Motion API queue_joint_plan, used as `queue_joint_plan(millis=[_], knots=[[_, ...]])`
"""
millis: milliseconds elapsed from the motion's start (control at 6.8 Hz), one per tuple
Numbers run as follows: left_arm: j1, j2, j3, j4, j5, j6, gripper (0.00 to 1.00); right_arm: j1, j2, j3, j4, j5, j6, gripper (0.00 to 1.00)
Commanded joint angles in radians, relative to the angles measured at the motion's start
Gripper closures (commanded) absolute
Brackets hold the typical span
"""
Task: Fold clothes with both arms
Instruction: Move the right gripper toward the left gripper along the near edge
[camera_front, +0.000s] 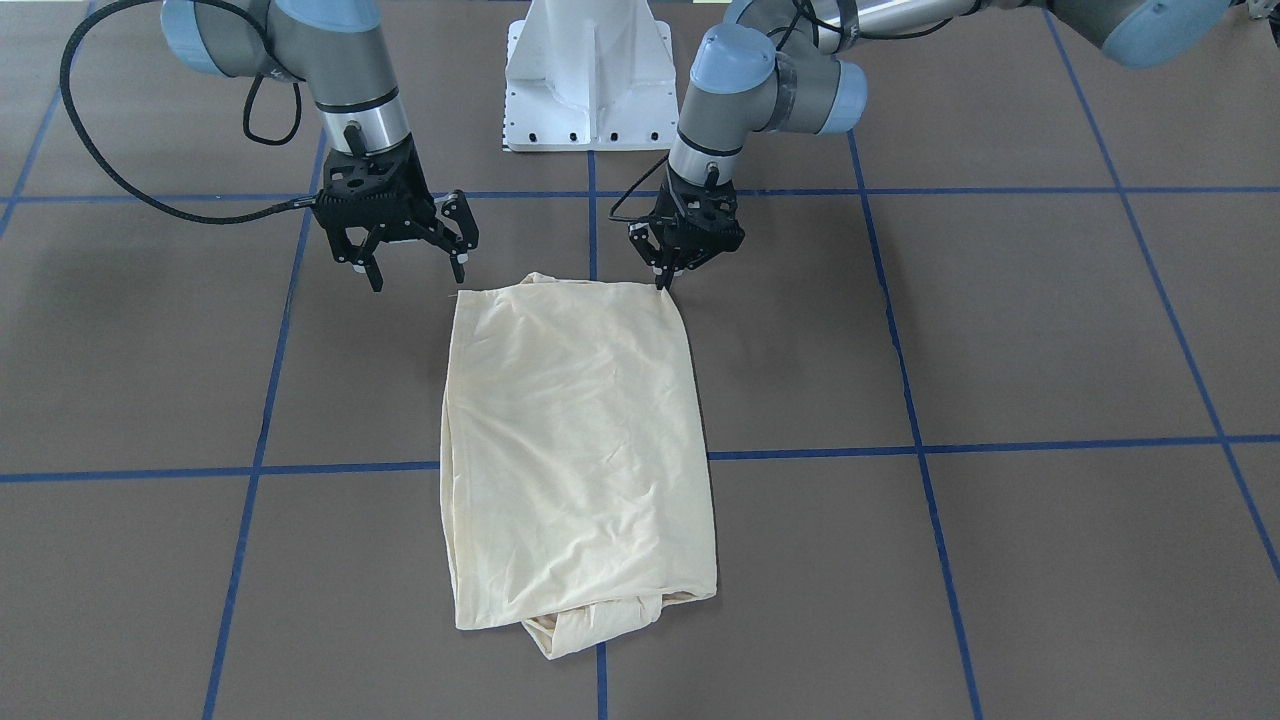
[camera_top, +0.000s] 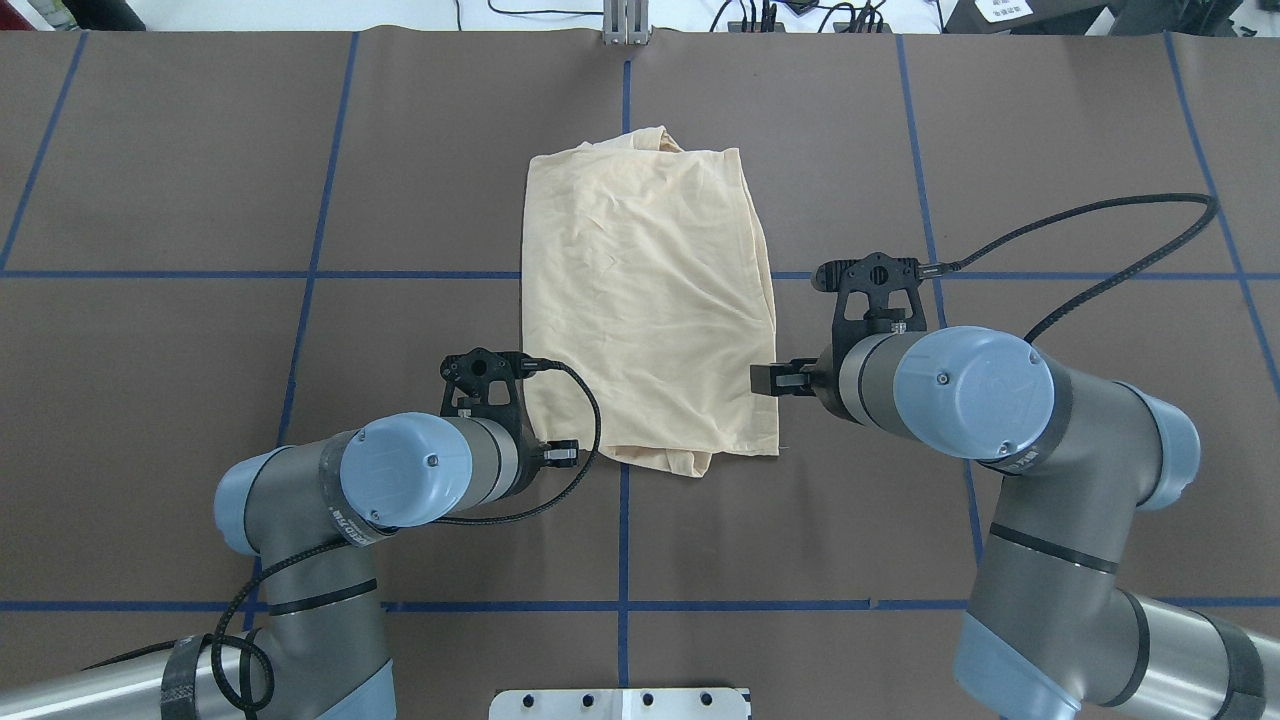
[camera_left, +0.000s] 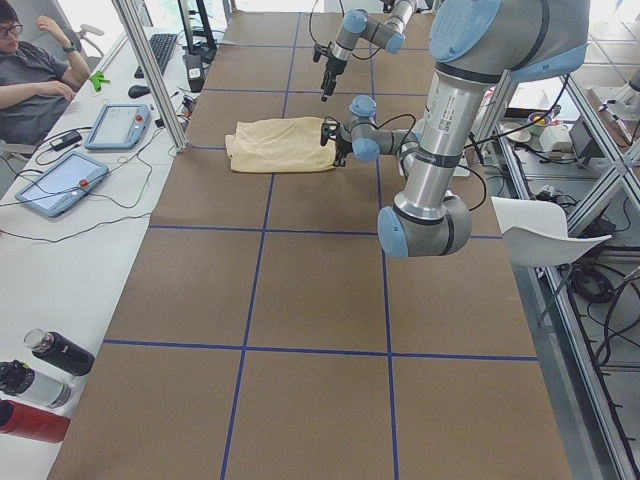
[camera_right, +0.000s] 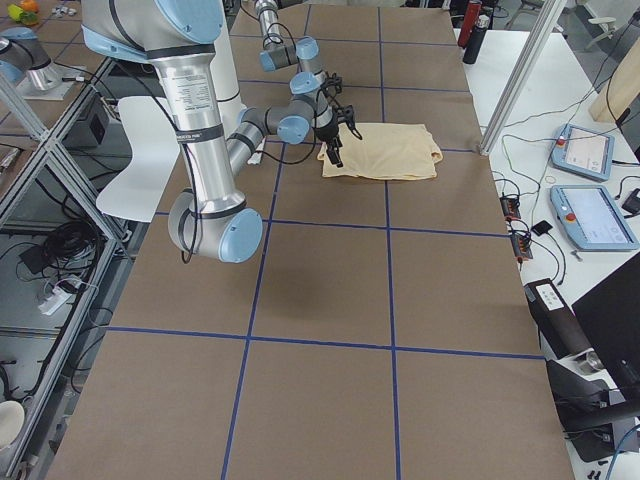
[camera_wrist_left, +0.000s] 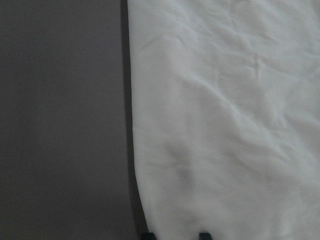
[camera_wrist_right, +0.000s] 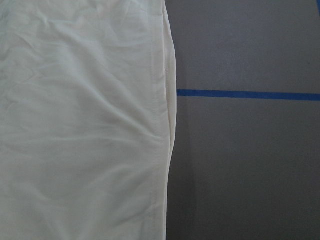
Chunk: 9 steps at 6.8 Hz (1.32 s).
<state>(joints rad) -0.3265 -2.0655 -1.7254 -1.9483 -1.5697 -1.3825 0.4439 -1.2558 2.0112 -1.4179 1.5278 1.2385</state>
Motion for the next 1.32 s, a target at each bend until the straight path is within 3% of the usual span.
queue_joint_plan(millis=[0,294,588,1176], knots=[[-0.002,0.001,-0.01,0.0,-0.001,0.0,1.0,-0.077,0.033,-0.032,0.002,-0.085,0.152,0.01],[-0.002,-0.001,-0.01,0.0,-0.001,0.0,1.0,-0.151,0.081,-0.142,0.037,-0.197,0.264,0.06],[-0.002,-0.001,-0.014,0.0,-0.001,0.0,1.0,-0.151,0.09,-0.227,0.089,-0.201,0.305,0.14],[-0.002,0.004,-0.019,0.0,-0.001,0.0,1.0,-0.151,0.128,-0.252,0.083,-0.201,0.319,0.2]])
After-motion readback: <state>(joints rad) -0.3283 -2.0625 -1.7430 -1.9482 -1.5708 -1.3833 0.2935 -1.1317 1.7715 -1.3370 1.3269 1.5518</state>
